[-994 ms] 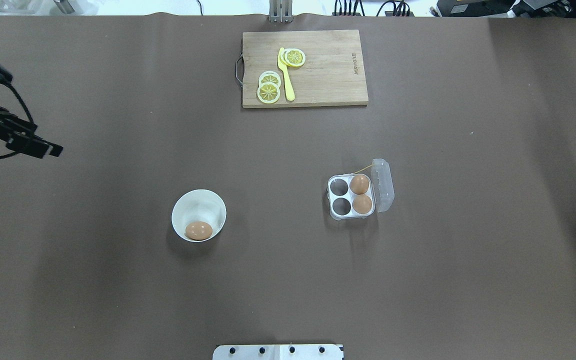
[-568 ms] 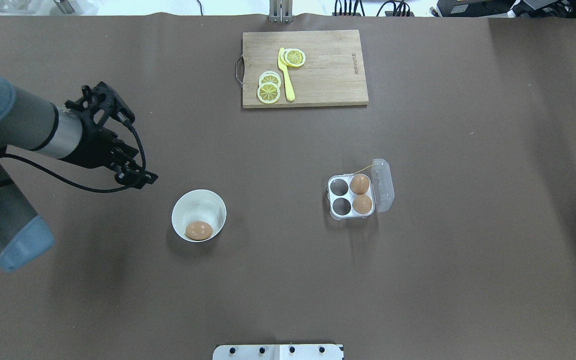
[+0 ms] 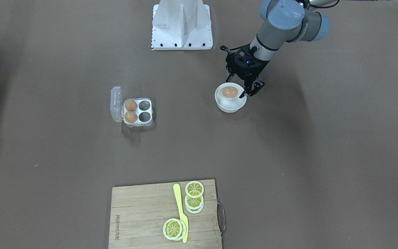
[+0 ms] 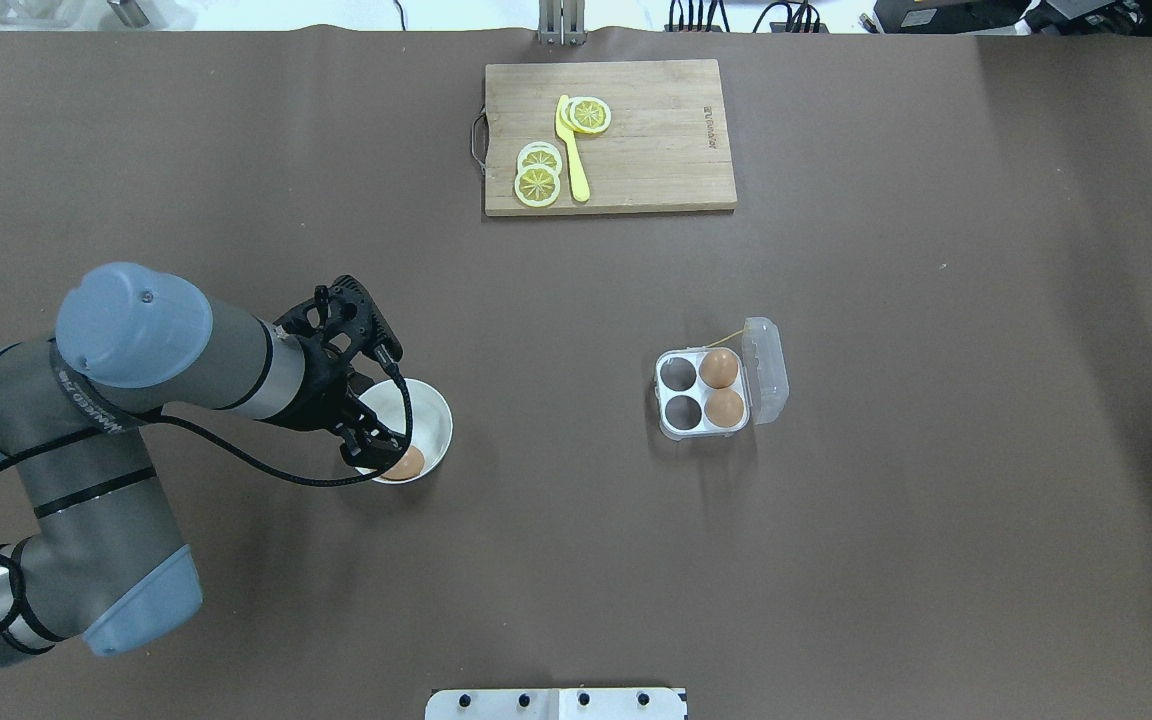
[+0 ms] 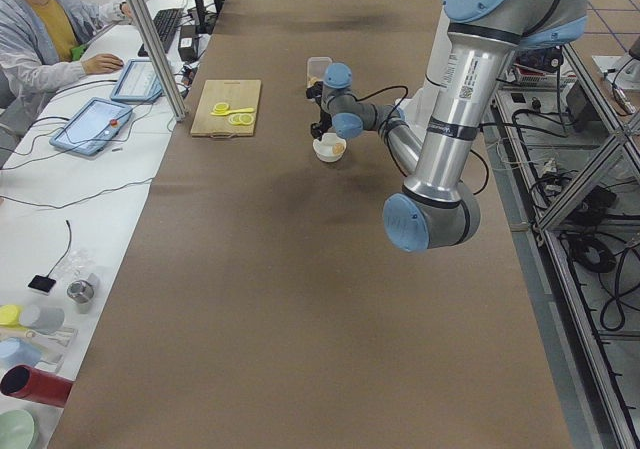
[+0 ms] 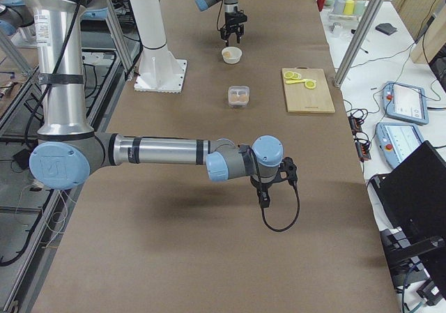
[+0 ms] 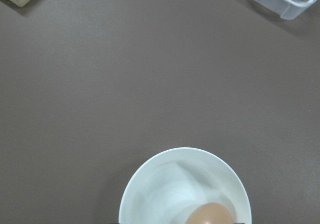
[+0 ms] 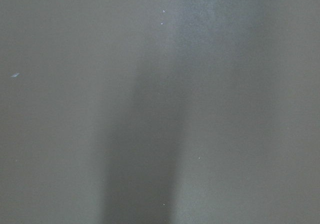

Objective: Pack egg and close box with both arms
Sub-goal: 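Move the left gripper down into the white bowl over the egg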

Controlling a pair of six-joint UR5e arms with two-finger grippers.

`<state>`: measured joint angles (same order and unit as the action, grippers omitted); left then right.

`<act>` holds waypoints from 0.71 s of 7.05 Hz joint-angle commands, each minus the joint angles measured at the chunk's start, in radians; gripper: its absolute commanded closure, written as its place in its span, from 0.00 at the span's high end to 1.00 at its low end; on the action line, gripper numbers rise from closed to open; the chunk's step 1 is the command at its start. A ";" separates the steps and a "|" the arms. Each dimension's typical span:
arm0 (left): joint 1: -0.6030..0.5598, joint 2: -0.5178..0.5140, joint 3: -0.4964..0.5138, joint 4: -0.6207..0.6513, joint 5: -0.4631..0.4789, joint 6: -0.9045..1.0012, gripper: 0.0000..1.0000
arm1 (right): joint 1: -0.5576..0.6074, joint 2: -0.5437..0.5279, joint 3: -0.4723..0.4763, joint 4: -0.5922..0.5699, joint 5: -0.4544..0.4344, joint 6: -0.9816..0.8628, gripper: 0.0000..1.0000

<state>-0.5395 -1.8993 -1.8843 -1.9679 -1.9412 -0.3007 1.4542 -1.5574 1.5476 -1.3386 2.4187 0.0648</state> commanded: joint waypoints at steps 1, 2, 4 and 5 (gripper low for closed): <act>0.018 0.003 0.008 0.003 0.010 0.092 0.80 | 0.000 0.002 -0.003 -0.001 -0.001 0.000 1.00; 0.015 0.003 0.005 0.027 0.010 0.166 0.82 | -0.002 0.003 -0.004 -0.001 -0.001 0.000 1.00; 0.019 0.003 0.008 0.035 0.010 0.173 0.89 | -0.002 0.005 -0.004 -0.001 0.000 0.001 1.00; 0.026 -0.006 0.019 0.035 0.010 0.178 0.87 | -0.002 0.007 -0.004 -0.001 -0.001 0.001 1.00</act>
<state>-0.5193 -1.8986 -1.8740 -1.9348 -1.9313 -0.1312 1.4528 -1.5523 1.5433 -1.3392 2.4182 0.0657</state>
